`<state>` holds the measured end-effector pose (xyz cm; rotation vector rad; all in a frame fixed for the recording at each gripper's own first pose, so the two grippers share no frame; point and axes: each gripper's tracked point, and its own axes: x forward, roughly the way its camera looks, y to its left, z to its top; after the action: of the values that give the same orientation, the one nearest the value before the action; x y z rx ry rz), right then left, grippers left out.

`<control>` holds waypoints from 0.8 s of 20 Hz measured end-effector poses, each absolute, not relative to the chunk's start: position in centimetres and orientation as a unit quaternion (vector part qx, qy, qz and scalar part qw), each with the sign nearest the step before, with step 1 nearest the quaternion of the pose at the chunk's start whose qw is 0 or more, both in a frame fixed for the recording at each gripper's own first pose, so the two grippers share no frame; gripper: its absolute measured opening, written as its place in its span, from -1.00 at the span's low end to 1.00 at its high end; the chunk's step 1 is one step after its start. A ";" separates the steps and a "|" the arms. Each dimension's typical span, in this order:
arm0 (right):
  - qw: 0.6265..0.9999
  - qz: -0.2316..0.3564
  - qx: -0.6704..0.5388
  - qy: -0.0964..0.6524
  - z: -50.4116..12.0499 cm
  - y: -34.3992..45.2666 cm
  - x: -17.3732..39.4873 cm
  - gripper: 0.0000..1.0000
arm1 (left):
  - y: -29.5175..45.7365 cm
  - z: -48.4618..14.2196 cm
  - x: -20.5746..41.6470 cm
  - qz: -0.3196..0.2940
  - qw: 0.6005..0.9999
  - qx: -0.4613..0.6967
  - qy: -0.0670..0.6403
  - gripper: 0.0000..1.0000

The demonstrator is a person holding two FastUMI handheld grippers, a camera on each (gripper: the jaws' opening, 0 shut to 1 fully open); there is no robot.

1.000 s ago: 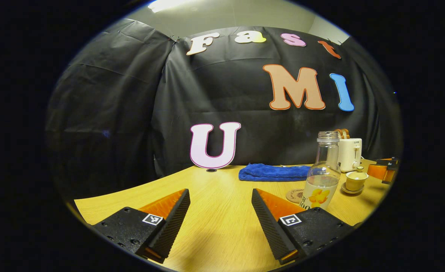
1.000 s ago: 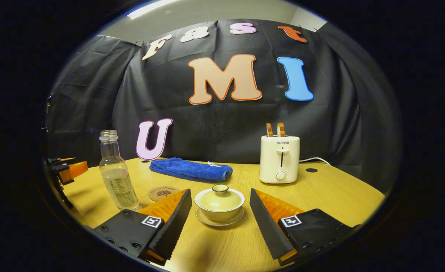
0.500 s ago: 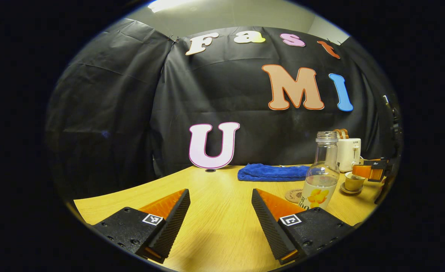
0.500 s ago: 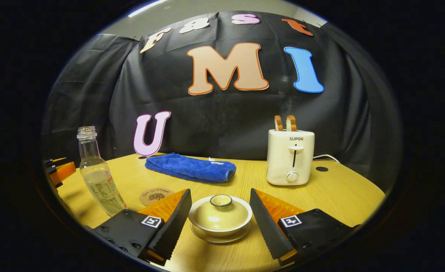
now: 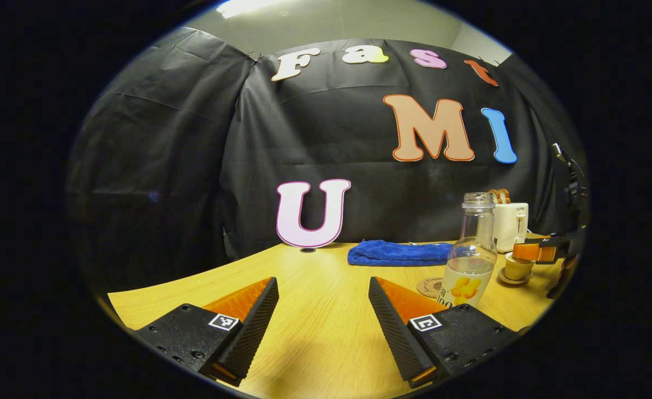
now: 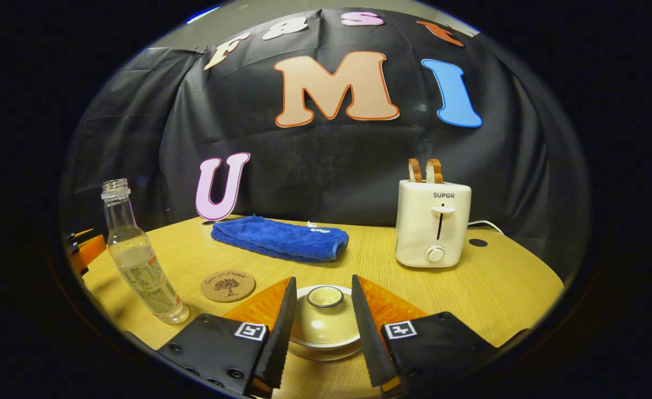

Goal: Open the teacup lid with one hand, grasp the water bottle and pour water into the teacup with the other hand; after pouring, place the water bottle on the coaster and then close the teacup lid.

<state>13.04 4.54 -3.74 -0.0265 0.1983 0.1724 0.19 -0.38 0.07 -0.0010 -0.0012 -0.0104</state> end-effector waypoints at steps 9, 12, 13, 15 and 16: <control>0.992 0.084 -0.010 0.092 -3.3 4.5 12.9 -0.37 | -0.3 0.1 0.1 -0.005 1.000 0.000 0.000 0.91; 0.995 0.083 -0.007 0.058 -2.1 4.3 12.3 -0.38 | -0.4 0.2 0.1 -0.006 1.000 0.000 0.000 0.92; 0.996 0.077 -0.007 0.045 -1.7 4.1 12.2 -0.37 | -0.4 0.1 0.1 -0.007 1.000 0.000 0.000 0.92; 0.998 0.058 -0.005 0.038 -1.6 3.3 11.9 -0.38 | -0.6 0.1 0.1 -0.010 1.000 -0.001 0.000 0.92; 0.998 0.054 -0.003 0.036 -1.7 3.1 11.6 -0.37 | -0.6 0.1 0.1 -0.012 1.000 -0.001 -0.001 0.91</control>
<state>11.59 3.15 -1.65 -0.0066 0.0728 0.1080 0.05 -0.62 0.09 -0.0018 -0.0017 -0.0239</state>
